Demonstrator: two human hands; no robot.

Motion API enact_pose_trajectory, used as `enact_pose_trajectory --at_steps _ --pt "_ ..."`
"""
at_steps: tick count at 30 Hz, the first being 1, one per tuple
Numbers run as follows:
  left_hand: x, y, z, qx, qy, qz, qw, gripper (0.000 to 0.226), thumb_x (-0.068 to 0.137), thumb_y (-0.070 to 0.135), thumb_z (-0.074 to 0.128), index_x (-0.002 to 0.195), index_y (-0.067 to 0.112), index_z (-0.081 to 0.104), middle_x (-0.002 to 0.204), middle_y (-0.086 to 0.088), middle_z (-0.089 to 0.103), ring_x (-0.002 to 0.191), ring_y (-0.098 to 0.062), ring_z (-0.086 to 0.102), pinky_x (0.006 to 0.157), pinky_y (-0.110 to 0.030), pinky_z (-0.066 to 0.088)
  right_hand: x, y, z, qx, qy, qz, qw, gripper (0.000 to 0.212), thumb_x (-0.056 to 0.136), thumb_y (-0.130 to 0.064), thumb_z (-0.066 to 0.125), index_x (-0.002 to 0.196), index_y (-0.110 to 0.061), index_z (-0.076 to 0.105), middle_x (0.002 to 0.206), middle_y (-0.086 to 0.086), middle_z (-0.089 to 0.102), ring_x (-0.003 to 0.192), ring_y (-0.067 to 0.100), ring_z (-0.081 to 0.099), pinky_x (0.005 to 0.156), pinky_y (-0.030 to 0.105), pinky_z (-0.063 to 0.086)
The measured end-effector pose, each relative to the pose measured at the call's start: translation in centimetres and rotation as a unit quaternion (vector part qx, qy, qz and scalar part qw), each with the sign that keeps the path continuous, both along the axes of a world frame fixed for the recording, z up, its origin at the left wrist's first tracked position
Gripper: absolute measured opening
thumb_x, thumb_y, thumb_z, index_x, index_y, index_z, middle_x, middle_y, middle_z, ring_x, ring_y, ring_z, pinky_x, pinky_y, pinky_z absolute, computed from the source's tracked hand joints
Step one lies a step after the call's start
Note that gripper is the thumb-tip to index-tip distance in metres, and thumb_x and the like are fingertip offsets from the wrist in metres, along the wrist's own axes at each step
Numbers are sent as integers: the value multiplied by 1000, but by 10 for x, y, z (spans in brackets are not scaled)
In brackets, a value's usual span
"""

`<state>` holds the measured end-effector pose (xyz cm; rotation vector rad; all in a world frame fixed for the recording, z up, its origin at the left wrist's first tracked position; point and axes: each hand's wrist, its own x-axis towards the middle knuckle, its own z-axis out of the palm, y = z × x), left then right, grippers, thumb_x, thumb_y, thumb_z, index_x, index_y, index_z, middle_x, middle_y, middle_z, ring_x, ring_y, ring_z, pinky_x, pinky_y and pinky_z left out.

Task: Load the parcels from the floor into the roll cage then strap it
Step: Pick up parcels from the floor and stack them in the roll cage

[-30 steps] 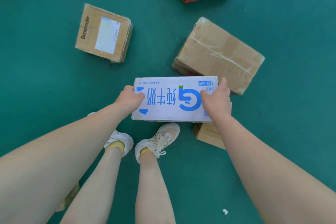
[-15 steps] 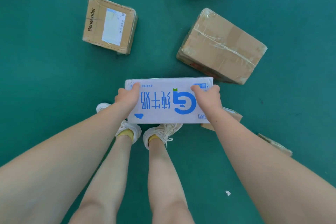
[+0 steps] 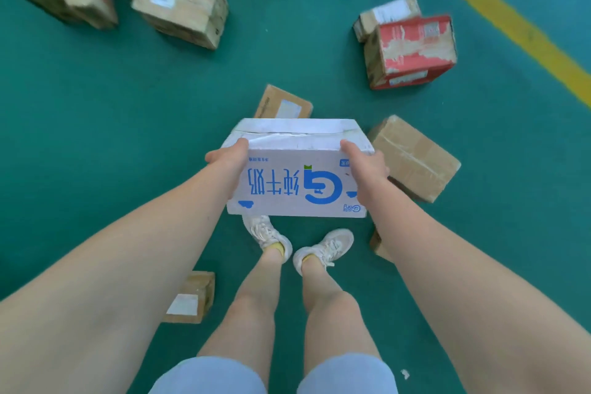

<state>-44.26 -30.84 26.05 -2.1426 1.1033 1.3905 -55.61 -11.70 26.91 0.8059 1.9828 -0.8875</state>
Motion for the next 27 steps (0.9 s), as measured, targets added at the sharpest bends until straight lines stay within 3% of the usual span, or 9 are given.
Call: enact_pose_trajectory --at_steps 2,6,11,18,20,22,27 --pt "4 -23 44 -19 25 35 999 57 77 45 56 123 17 36 110 -4 59 101 -26 59 90 -45 51 -2 -30 41 -34 7 -18 999 85 65 -56 66 139 -24 41 138 8 46 108 32 60 88 49 55" --pt "17 -70 119 -69 81 73 992 68 68 45 56 127 15 37 116 -5 59 100 -27 60 88 -45 53 -1 -89 115 -89 66 -28 993 63 75 -42 67 131 -25 45 129 6 52 98 28 62 88 47 55" --pt "37 -134 202 -154 134 114 972 65 73 45 57 127 13 37 118 -8 59 97 -30 60 89 -46 53 3 -165 194 -169 116 11 979 46 80 -36 68 119 -22 48 115 8 61 89 26 65 83 47 59" --pt "83 -212 292 -247 180 153 940 52 80 42 57 116 12 35 113 -9 57 87 -26 61 77 -41 55 24 -264 286 -242 155 100 953 61 74 -42 66 128 -25 43 116 9 60 90 31 67 79 51 60" --pt "101 -233 313 -263 185 168 932 56 78 44 57 118 11 39 116 -10 57 88 -28 62 66 -40 54 32 -295 304 -267 151 129 943 65 68 -45 66 126 -27 43 118 9 59 92 32 66 81 52 59" --pt "120 -254 331 -281 189 178 924 57 78 45 56 122 10 45 117 -10 58 85 -27 61 52 -34 43 38 -328 321 -290 156 163 930 60 65 -46 65 119 -28 45 119 9 58 93 33 65 83 53 58" --pt "162 -300 378 -329 199 237 892 53 76 44 54 118 12 51 111 -9 61 81 -25 63 52 -31 43 59 -418 362 -334 149 246 898 63 74 -42 66 130 -28 40 121 10 56 95 31 64 81 49 58"
